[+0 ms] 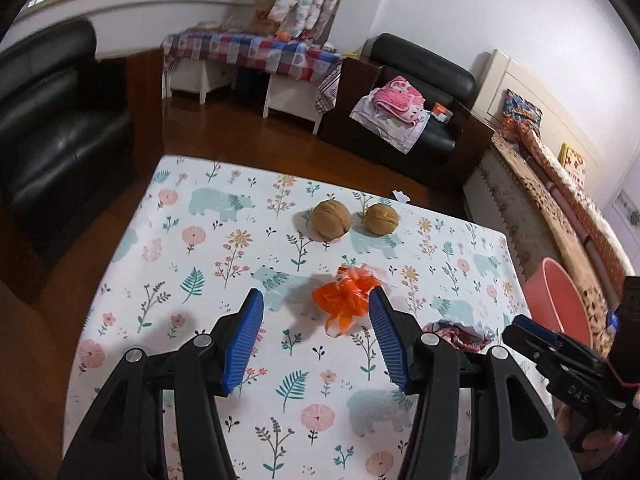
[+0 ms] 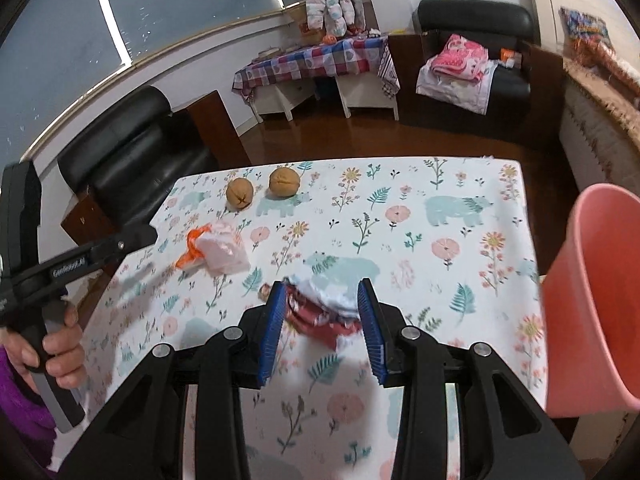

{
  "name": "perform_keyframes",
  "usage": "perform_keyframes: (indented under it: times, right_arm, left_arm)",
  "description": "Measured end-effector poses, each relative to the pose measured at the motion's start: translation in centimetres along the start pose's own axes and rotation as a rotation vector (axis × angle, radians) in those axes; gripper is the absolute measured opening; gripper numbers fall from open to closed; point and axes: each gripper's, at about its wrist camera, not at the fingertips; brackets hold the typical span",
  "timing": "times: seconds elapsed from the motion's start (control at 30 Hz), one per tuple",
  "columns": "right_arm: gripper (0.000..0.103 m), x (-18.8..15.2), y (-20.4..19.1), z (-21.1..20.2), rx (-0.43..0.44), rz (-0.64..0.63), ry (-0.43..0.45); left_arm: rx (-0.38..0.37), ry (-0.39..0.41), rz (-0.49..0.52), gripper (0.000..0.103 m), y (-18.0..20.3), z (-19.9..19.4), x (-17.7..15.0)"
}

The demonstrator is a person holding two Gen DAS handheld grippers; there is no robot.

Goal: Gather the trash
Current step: 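Grasp the red wrapper with the right tool while the left tool grasps the orange ribbon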

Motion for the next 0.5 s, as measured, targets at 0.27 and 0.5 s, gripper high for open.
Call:
perform_keyframes:
  times: [0.27, 0.5]
  right_arm:
    - [0.038, 0.8, 2.9, 3.9, 0.101, 0.139, -0.106]
    - [0.038, -1.2, 1.1, 3.6, 0.192, 0.072, -0.174]
  left_arm:
    - [-0.078, -0.070, -0.131, 0.054, -0.1, 2.9, 1.1]
    - [-0.040, -0.105, -0.063, 0.055, 2.0, 5.9, 0.9]
Point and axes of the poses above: each gripper's, at about its wrist camera, not at the fingertips, and z roughly the way its jaws point, y to its right, x to its top
